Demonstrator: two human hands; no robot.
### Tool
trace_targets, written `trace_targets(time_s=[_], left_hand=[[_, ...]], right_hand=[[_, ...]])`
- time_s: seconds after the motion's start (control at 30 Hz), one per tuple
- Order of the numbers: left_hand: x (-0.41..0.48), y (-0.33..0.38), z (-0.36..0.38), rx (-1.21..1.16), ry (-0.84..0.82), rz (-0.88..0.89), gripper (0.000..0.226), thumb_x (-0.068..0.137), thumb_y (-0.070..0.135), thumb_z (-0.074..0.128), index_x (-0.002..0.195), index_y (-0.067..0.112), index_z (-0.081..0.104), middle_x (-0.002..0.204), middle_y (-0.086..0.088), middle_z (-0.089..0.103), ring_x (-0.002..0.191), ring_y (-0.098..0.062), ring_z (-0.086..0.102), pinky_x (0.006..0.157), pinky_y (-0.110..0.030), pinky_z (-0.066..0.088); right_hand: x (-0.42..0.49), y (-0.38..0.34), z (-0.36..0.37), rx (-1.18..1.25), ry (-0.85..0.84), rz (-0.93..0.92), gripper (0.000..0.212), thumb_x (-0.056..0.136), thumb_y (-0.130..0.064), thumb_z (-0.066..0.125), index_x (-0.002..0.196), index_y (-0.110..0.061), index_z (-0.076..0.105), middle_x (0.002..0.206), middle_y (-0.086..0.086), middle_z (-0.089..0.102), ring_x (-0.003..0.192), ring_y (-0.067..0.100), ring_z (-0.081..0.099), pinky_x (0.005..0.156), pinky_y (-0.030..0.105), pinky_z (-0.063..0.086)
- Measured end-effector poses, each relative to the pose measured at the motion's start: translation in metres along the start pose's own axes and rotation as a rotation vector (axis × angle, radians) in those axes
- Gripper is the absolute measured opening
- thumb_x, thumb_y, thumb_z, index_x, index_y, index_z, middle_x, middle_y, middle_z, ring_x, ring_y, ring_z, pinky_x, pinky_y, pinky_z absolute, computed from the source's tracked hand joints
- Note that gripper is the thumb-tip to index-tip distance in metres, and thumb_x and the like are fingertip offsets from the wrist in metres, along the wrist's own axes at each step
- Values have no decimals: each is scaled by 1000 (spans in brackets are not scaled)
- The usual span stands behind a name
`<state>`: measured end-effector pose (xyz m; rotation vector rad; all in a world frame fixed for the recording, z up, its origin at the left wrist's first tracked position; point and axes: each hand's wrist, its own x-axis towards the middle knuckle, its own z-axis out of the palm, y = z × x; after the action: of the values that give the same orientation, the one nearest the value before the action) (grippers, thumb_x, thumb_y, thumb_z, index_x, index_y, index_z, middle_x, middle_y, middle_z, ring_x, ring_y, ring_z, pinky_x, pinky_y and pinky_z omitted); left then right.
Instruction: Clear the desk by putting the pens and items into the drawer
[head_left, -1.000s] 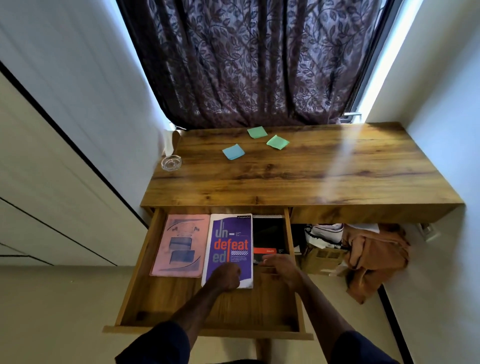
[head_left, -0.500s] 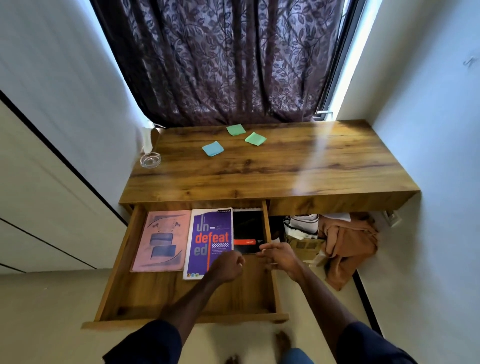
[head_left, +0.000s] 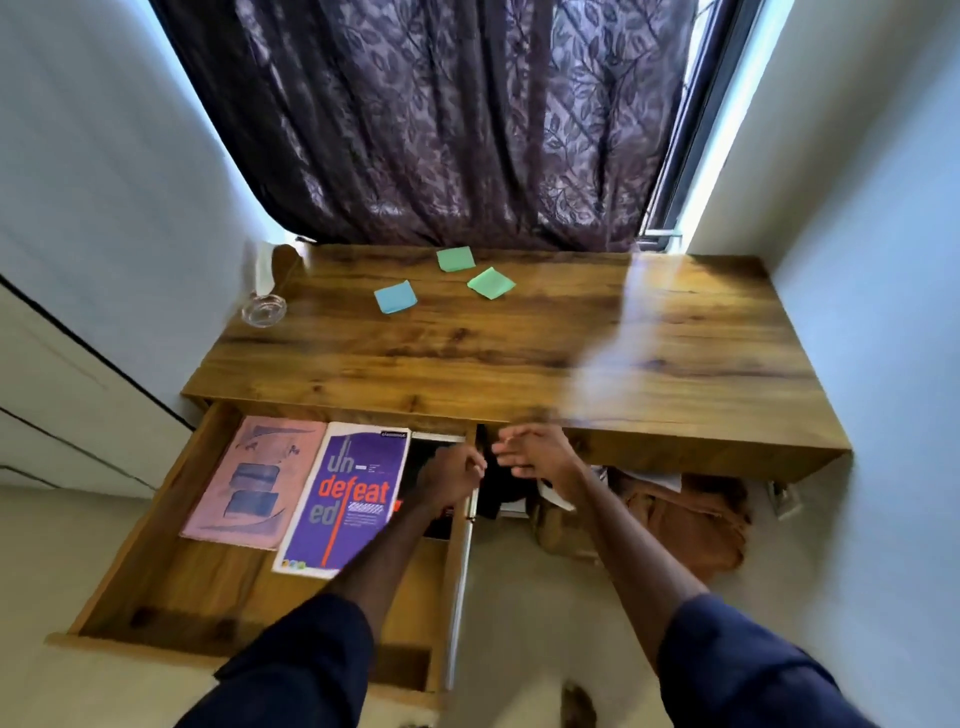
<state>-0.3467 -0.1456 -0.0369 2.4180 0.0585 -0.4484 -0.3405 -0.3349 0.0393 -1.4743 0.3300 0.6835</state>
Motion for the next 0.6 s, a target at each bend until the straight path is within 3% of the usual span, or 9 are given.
trace_targets(time_s=[0.13,0.27,0.37,0.43,0.6], left_hand=[[22,50,9,-25,19,-8,21,78,19,56,74,30,73,83,12,76,85,-10,72,78,-25,56],[62,39,9,-79,68,-35,25,67,40,44,71,46,68,79,21,73,82,-4,71,82,-34,59],[68,57,-19,-84,100,-104,22,69,32,46,68,38,68,82,17,75,84,-7,72,81,-30,59],[86,57,-32,-84,143,-152,21,70,28,48,67,35,67,84,13,76,85,-12,72,81,-31,59],[159,41,-63,-62,241,-222,16,83,22,58,73,32,65,96,6,76,93,-19,71,85,-33,57]], right_hand=[[13,-32,-28,-64,-10,-19,16,102,-4,48,105,-7,63,96,13,72,62,14,67,54,22,50],[36,-63,-45,-115,-16,-10,16,103,-4,45,105,-6,61,95,12,72,57,11,67,48,19,48],[55,-76,-51,-127,5,-23,24,101,-2,46,118,3,62,109,20,73,67,17,66,53,23,46],[68,-87,-51,-147,-3,-22,27,100,-1,46,121,4,62,108,20,73,69,18,67,57,24,44],[127,-121,-54,-219,-31,-33,17,98,0,53,110,1,66,103,20,72,67,18,67,53,24,40]])
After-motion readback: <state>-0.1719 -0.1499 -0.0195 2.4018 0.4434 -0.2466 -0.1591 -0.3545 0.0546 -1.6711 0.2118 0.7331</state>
